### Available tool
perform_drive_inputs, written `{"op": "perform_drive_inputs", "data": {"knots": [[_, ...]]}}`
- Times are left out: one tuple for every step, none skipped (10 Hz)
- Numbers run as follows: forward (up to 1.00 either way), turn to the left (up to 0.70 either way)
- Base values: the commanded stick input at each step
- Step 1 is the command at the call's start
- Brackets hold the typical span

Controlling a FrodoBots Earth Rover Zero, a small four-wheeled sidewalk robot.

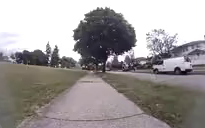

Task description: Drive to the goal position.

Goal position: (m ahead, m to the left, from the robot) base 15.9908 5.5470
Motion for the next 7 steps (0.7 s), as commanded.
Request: {"op": "perform_drive_inputs", "data": {"knots": [[0.70, 0.00], [0.70, 0.00], [0.70, 0.00], [0.70, 0.00], [0.70, 0.00], [0.70, 0.00], [0.70, 0.00]]}}
